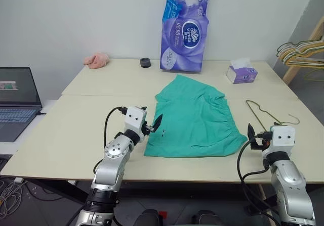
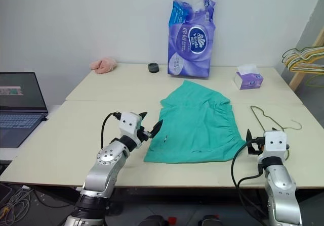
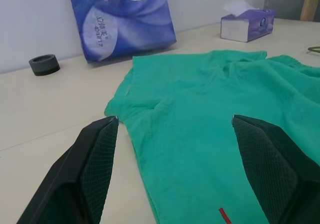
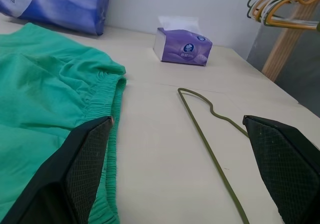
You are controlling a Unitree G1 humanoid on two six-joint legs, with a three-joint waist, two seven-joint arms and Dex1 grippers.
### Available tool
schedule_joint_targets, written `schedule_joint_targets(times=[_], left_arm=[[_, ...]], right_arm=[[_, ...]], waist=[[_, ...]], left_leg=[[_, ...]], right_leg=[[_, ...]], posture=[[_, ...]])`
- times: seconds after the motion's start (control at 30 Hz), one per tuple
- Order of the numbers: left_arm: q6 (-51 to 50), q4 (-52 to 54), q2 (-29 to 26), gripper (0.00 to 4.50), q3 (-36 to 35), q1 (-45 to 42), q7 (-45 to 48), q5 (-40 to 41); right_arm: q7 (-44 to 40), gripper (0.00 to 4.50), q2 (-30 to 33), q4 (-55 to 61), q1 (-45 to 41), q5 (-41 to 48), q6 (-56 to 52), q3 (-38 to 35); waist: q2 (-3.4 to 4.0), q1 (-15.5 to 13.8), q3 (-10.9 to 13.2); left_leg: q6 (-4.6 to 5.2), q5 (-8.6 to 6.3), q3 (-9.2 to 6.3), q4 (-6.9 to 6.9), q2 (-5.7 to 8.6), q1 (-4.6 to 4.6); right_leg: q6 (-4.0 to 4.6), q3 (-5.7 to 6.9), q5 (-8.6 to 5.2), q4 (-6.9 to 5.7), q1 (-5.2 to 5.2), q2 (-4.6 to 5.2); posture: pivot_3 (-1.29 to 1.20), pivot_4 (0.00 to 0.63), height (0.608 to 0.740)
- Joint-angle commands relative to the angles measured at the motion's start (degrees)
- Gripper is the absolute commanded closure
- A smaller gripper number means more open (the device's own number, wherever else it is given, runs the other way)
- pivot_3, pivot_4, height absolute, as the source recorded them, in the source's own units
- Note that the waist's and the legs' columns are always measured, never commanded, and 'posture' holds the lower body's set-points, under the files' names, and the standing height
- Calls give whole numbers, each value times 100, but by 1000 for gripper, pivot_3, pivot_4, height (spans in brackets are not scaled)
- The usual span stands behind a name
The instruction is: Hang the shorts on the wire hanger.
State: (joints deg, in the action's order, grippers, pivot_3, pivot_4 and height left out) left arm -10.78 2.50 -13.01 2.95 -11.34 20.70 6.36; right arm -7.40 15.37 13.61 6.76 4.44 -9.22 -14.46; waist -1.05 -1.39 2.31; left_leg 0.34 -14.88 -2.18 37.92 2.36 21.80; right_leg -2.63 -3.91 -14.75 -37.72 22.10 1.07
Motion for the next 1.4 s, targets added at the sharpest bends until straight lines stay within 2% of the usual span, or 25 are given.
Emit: schedule_joint_targets(times=[0.03,0.53,0.8,0.9,1.03,1.17,1.3,1.4], left_arm=[[117,371,1,662,-82,-44,-38,28],[62,442,-34,662,-198,79,-8,135],[62,544,-144,662,-168,176,726,651],[18,558,-215,59,-174,193,873,755],[-92,584,-387,22,-127,191,1139,874],[-348,589,-889,22,-33,133,1797,1003],[-1122,924,-2152,22,451,127,3534,1408],[-1320,1031,-2811,22,759,78,4328,1450]], right_arm=[[8,32,45,146,-120,-58,145,19],[-216,32,163,214,-196,-76,110,182],[-335,32,282,110,-222,-71,213,166],[-354,0,292,102,-223,-68,236,168],[-571,0,336,109,-213,12,294,231],[-1491,0,660,343,-51,356,290,523],[-2994,0,1548,929,346,1020,-227,979],[-3481,0,1994,1249,466,1353,-605,1083]], waist=[[0,-1,0],[0,-8,0],[0,1,0],[0,3,0],[0,3,0],[1,16,0],[3,32,2],[3,39,3]], left_leg=[[0,0,0,0,0,0],[0,0,0,0,0,0],[0,0,0,0,0,0],[0,0,0,0,0,0],[0,0,0,0,0,0],[0,0,1,-1,-1,-1],[1,-1,-1,-3,-2,-1],[2,-1,-2,-3,-4,-2]], right_leg=[[0,0,0,0,0,0],[0,0,0,0,0,0],[1,0,-1,0,0,0],[2,0,-1,0,0,0],[2,1,-1,0,0,0],[6,2,-5,0,0,-2],[5,8,-22,-2,0,-3],[39,12,-50,-1,-1,-1]], posture=[[64,0,740],[66,0,740],[55,0,740],[52,0,740],[48,0,740],[44,0,740],[45,0,740],[40,0,740]])
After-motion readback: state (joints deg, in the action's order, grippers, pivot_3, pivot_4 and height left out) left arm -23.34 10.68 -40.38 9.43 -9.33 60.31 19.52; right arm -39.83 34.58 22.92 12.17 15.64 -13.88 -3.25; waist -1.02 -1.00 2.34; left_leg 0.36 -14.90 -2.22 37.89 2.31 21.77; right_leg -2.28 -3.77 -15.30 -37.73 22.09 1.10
